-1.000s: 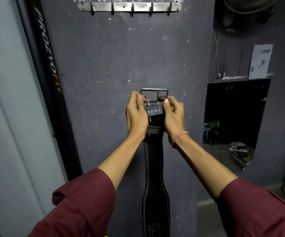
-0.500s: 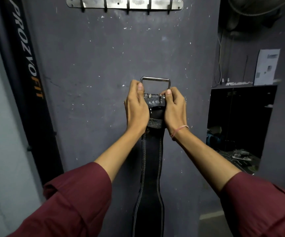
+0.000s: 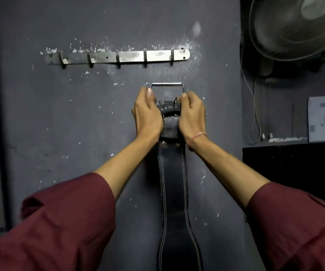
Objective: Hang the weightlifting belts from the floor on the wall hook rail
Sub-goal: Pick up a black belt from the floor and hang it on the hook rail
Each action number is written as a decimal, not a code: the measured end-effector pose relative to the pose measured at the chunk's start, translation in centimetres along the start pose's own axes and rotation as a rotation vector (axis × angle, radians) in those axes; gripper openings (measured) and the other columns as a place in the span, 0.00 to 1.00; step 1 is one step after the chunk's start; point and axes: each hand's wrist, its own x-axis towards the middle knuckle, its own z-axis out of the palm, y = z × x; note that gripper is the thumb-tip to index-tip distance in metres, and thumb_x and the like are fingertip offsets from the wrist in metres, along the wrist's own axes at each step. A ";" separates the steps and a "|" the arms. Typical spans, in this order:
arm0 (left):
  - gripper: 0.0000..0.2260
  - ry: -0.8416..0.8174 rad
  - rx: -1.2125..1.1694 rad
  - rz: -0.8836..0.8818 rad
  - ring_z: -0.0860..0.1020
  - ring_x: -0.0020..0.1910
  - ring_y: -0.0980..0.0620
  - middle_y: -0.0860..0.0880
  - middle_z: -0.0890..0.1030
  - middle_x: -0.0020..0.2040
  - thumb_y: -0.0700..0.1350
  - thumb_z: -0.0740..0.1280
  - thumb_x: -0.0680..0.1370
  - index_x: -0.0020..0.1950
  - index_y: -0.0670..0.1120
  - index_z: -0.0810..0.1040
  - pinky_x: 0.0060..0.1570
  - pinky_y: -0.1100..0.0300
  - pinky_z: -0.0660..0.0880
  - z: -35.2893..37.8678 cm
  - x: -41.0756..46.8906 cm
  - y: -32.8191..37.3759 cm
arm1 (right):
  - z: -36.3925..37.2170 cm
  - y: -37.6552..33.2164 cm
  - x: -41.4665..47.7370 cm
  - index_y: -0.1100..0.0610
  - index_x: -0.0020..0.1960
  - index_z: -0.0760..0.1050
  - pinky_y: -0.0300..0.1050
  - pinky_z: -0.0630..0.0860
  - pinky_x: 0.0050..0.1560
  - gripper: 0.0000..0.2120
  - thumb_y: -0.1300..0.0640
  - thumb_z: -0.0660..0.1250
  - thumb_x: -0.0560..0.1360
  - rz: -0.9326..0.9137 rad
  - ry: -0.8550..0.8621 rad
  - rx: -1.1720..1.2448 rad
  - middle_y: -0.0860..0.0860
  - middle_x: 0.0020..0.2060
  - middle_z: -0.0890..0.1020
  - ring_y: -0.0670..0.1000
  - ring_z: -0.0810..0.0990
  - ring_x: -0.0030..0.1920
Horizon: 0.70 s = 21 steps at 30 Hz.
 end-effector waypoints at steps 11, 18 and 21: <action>0.14 0.034 0.115 -0.054 0.69 0.42 0.49 0.52 0.70 0.34 0.45 0.52 0.85 0.42 0.45 0.69 0.40 0.61 0.62 7.8 13.6 -0.2 | 2.9 0.4 15.7 0.55 0.29 0.61 0.47 0.60 0.31 0.19 0.59 0.56 0.79 0.013 -0.042 -0.108 0.49 0.28 0.66 0.50 0.63 0.30; 0.14 0.017 0.185 -0.101 0.76 0.54 0.44 0.42 0.80 0.52 0.46 0.54 0.85 0.43 0.44 0.71 0.53 0.57 0.70 9.0 16.6 -0.8 | 4.1 0.5 18.2 0.59 0.40 0.71 0.43 0.64 0.39 0.10 0.61 0.56 0.78 0.072 -0.066 -0.141 0.56 0.40 0.76 0.57 0.71 0.40; 0.13 0.017 0.217 -0.137 0.75 0.53 0.44 0.44 0.78 0.49 0.46 0.55 0.85 0.44 0.44 0.73 0.46 0.61 0.65 9.3 16.9 -1.5 | 4.4 0.9 18.2 0.57 0.37 0.69 0.45 0.64 0.39 0.10 0.62 0.55 0.76 0.091 -0.065 -0.154 0.55 0.41 0.74 0.57 0.68 0.40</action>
